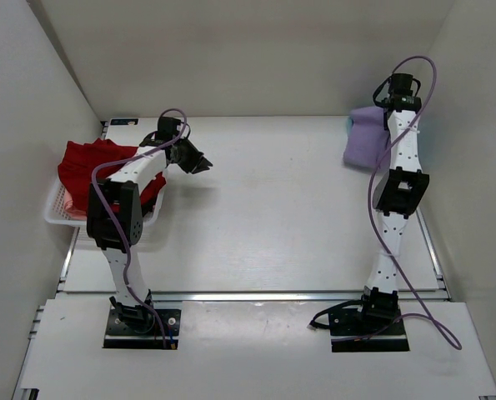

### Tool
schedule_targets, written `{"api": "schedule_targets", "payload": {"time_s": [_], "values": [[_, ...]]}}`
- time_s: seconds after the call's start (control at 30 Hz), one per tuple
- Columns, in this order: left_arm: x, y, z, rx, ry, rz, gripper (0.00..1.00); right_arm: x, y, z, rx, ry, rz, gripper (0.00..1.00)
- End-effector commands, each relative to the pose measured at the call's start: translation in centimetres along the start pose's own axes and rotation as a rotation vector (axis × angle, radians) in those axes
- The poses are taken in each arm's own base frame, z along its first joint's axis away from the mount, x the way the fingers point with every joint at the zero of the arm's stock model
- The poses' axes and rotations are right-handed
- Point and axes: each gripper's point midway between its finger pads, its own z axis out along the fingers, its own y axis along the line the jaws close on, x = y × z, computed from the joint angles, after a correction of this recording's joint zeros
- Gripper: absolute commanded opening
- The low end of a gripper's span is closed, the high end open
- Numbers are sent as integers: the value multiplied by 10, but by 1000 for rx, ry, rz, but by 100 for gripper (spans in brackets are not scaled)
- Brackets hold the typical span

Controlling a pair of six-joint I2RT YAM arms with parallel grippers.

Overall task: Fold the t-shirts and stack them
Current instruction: Put the neatly folded tshirt into the corner of the board with the right arm

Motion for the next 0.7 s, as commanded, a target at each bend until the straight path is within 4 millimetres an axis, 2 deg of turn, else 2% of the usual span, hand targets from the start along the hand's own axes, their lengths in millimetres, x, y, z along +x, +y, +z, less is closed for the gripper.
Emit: {"api": "schedule_targets", "payload": {"time_s": [0.0,0.13,0.2,0.23,0.27,0.33,0.43,0.5,0.53,0.57,0.6,0.63,0.67], "values": [[-9,-16,-7,43,-23,27,29,-38,-19,1,72,-141,6,0],[-6,-19,-7,46,-15,29,29,-50,-22,14,93,-205,1,0],[-5,-18,-6,41,-16,31,29,-59,-28,14,118,-237,17,0],[-4,-17,-6,36,-14,31,29,-66,-33,11,140,-263,28,7],[-3,-17,-5,36,-13,39,28,-73,-37,5,153,-288,32,24],[-1,-20,-6,42,-11,42,29,-86,-46,-8,180,-330,62,27],[-1,-25,-8,47,-21,54,29,-109,-62,-45,207,-393,93,37],[-1,-29,-11,57,-21,60,29,-121,-69,-77,170,-434,116,51],[-1,-32,-13,61,-25,59,29,-130,-77,-93,163,-472,142,67],[1,-34,-13,69,-18,59,28,-132,-78,-96,141,-483,143,76],[0,-41,-15,79,-27,66,29,-137,-80,-103,126,-506,146,94],[-1,-40,-18,77,-27,59,29,-136,-83,-99,118,-507,143,99],[1,-45,-18,84,-30,79,29,-134,-78,-94,75,-508,145,99]]}}
